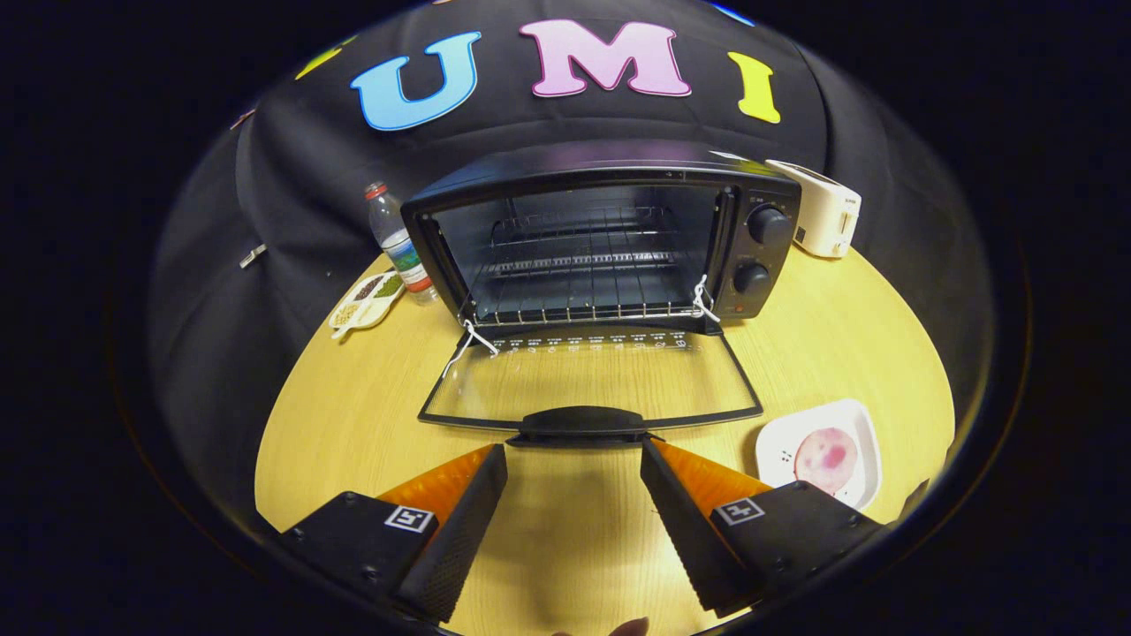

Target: Open the toaster oven, put the food inside, and close the toaster oven door.

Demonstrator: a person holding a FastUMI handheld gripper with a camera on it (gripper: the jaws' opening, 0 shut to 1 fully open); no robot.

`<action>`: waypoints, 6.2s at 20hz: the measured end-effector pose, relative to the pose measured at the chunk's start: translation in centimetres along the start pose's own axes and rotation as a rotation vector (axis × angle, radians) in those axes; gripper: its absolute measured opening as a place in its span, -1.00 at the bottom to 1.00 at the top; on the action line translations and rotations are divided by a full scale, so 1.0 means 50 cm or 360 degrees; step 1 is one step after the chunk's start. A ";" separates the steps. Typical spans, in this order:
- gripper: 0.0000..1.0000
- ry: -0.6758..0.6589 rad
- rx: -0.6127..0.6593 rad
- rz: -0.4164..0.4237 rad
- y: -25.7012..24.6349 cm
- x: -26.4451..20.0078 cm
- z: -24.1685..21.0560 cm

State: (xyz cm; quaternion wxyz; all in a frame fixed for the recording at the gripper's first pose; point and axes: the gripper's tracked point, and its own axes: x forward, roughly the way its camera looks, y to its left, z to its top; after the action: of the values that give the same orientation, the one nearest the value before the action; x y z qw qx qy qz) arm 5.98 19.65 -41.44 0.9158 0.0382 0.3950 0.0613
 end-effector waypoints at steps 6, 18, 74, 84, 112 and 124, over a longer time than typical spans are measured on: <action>0.98 0.0009 0.0012 0.0059 -0.073 -0.085 0.019; 0.98 0.0571 0.0118 -0.0063 -0.441 -0.123 0.001; -0.90 0.0473 0.1753 0.0372 -0.179 -0.024 0.037; -0.90 0.0165 0.2229 0.0040 -0.107 0.131 0.155; 0.81 0.0416 0.2181 0.0116 -0.010 0.144 0.154; 0.97 0.0473 0.0457 0.0040 -0.051 -0.029 -0.006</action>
State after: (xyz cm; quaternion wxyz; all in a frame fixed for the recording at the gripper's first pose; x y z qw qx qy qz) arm 4.97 16.91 -40.91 0.8319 0.1639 0.5298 0.0208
